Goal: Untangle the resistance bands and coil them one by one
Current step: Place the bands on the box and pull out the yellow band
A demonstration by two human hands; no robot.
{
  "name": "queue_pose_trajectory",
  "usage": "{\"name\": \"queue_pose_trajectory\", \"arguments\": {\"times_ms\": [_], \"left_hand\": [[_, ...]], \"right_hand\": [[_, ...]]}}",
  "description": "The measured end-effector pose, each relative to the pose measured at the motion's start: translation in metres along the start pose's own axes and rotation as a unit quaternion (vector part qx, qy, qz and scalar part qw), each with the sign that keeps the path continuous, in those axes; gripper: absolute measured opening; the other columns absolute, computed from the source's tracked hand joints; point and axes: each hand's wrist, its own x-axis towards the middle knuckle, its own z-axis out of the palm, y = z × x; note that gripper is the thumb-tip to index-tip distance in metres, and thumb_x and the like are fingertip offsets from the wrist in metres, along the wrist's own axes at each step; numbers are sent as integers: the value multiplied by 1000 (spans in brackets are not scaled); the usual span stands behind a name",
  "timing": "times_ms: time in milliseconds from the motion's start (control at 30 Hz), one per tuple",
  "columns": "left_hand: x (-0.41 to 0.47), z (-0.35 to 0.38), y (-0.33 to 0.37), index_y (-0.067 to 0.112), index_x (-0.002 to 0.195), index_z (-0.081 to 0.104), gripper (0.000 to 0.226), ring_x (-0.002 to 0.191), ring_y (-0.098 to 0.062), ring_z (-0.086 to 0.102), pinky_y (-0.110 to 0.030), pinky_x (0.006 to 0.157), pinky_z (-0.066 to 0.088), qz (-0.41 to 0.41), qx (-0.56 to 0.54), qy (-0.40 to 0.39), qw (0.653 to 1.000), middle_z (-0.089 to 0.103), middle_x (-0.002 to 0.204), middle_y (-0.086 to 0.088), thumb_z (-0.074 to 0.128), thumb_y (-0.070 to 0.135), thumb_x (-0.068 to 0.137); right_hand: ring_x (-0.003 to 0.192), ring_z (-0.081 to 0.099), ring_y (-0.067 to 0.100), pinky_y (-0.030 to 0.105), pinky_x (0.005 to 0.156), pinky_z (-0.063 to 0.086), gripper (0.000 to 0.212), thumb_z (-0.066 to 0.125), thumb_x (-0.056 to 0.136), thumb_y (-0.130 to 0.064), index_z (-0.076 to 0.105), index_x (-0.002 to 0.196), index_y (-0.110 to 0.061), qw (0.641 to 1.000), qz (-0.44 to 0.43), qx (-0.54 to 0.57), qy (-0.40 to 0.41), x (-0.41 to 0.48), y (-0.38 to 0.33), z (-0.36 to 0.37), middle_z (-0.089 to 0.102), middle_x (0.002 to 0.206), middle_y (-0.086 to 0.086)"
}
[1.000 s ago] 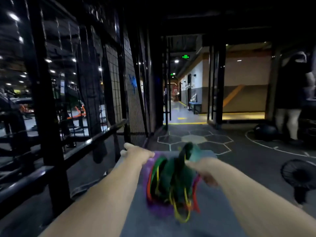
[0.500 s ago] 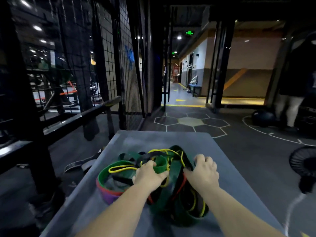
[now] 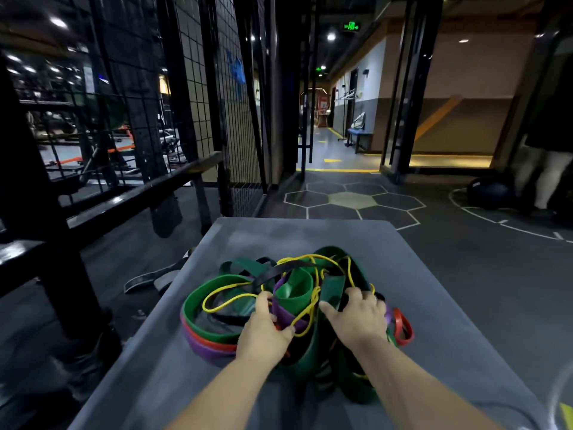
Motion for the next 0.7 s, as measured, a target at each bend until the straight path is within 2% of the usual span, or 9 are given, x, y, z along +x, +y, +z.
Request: {"name": "queue_pose_trajectory", "arguments": {"times_ms": [67, 200, 300, 467, 533, 567, 600, 633, 700], "left_hand": [[-2, 0, 2, 31, 128, 33, 67, 93, -17, 62, -30, 78, 46, -6, -3, 8, 1000, 59, 90, 15, 75, 41, 77], [-7, 8, 14, 28, 124, 40, 58, 100, -17, 58, -31, 81, 45, 59, 15, 67, 996, 58, 102, 9, 72, 44, 78], [-7, 14, 26, 26, 115, 48, 38, 97, -17, 58, -29, 79, 43, 104, 64, 39, 992, 59, 95, 11, 65, 41, 85], [-1, 28, 32, 23, 113, 56, 29, 101, -24, 61, -32, 84, 49, 57, 84, -6, 995, 64, 106, 0, 64, 29, 86], [1, 26, 36, 21, 97, 67, 13, 89, -24, 64, -28, 76, 48, 11, 34, -42, 998, 69, 93, -2, 63, 26, 87], [1, 24, 38, 20, 82, 68, 9, 75, -25, 61, -28, 68, 45, -14, -24, -66, 997, 66, 80, -4, 61, 24, 86], [-1, 20, 41, 18, 69, 63, 18, 60, -25, 53, -29, 60, 39, -40, -98, -87, 991, 59, 67, -6, 60, 21, 86], [-3, 15, 45, 17, 63, 59, 25, 53, -22, 44, -28, 56, 33, -60, -171, -100, 978, 51, 59, -5, 58, 20, 87], [-15, 1, 57, 17, 69, 61, 25, 51, -17, 41, -25, 52, 32, -70, -261, -110, 956, 49, 58, -3, 55, 18, 93]], "right_hand": [[132, 31, 30, 44, 106, 31, 74, 51, 83, -71, 40, 138, -22, 998, 8, -29, 50, -1, 1, 0, 37, 143, 8], [133, 28, 31, 47, 106, 26, 67, 52, 86, -65, 39, 136, -23, 996, 52, -11, 77, 1, 5, 0, 33, 146, 8], [134, 31, 30, 46, 108, 26, 61, 48, 90, -63, 42, 139, -27, 998, 37, -15, 48, 3, 10, 1, 39, 145, 6], [132, 35, 27, 41, 107, 31, 47, 48, 93, -55, 53, 133, -30, 1000, -9, 16, 15, -2, 9, -3, 49, 139, 0], [127, 41, 27, 39, 104, 33, 39, 50, 94, -51, 62, 123, -28, 999, -17, 46, 23, -4, 7, -4, 55, 131, 0], [121, 46, 27, 36, 99, 35, 34, 50, 95, -48, 67, 115, -25, 997, -25, 67, 27, -4, 6, -5, 59, 124, 2], [112, 52, 27, 34, 92, 39, 32, 50, 96, -45, 70, 102, -21, 995, -32, 91, 26, -5, 5, -7, 63, 114, 5], [101, 57, 27, 32, 83, 41, 33, 49, 97, -43, 68, 87, -18, 993, -30, 115, 15, -6, 3, -8, 65, 100, 6], [84, 58, 28, 33, 71, 41, 45, 45, 98, -47, 57, 71, -13, 983, 12, 180, -41, -9, -4, -15, 61, 80, 7]]}}
